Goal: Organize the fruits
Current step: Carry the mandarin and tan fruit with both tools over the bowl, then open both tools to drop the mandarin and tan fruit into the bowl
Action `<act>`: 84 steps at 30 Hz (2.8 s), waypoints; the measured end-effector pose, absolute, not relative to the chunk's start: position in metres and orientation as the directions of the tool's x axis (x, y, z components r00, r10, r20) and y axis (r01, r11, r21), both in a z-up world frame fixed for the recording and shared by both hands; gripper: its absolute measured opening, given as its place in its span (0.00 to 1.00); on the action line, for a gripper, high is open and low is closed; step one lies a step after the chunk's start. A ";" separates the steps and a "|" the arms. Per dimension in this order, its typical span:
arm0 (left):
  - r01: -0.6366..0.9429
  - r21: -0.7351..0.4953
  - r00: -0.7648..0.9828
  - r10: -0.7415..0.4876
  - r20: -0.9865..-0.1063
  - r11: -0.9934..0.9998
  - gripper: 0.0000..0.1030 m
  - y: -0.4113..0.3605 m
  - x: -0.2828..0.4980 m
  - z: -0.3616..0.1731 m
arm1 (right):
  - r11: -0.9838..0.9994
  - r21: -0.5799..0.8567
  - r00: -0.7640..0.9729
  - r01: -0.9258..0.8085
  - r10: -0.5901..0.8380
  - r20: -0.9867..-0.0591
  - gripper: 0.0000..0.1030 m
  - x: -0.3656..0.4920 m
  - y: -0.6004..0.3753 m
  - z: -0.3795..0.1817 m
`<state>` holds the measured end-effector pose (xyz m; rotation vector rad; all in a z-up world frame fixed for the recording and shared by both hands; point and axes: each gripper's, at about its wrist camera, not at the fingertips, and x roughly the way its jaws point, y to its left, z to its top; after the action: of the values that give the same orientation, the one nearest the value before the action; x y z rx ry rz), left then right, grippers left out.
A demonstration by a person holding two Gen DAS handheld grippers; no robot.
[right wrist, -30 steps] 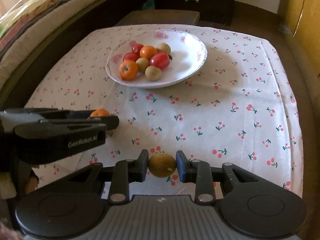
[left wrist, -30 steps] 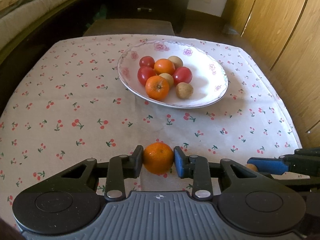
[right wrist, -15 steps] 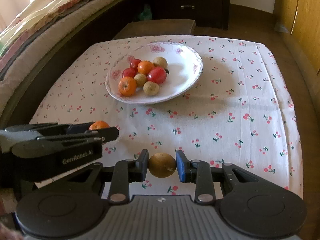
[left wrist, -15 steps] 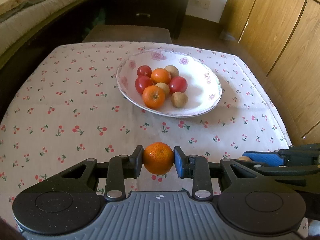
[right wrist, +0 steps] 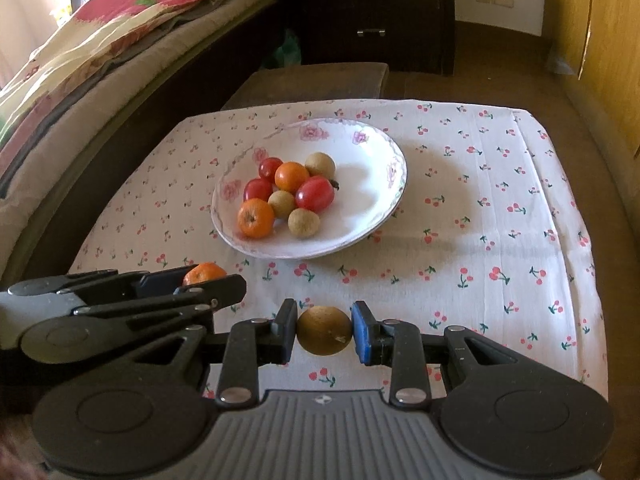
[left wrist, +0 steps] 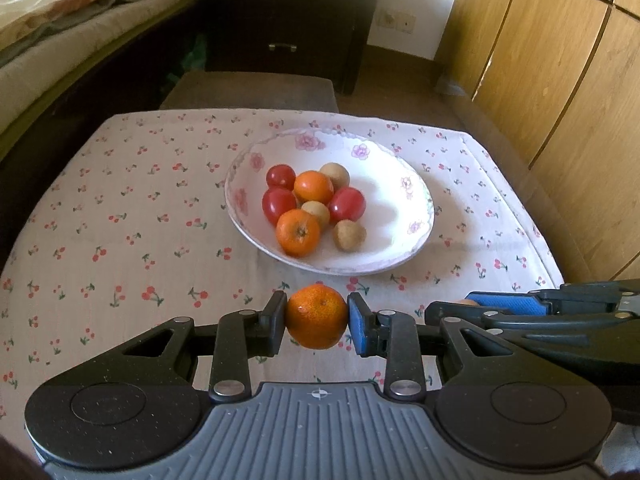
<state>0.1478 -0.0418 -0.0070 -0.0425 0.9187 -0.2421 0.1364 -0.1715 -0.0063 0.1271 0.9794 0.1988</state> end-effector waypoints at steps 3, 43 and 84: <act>0.189 -0.133 0.589 -0.221 -0.778 0.973 0.39 -0.042 0.152 -0.004 | 0.973 0.203 0.548 -0.106 0.228 -0.805 0.30 0.141 -0.172 -0.004; 0.130 -0.155 0.588 -0.202 -0.783 0.979 0.38 -0.044 0.225 -0.012 | 0.963 0.267 0.594 -0.048 0.242 -0.767 0.30 0.222 -0.183 -0.011; 0.097 -0.166 0.648 -0.188 -0.738 0.981 0.68 -0.032 0.215 0.007 | 0.957 0.288 0.630 -0.003 0.226 -0.743 0.38 0.204 -0.192 -0.001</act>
<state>0.2155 -0.0321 0.0070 -0.1148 0.8512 -0.1625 0.2041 -0.1919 -0.0007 0.2717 0.8819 0.1327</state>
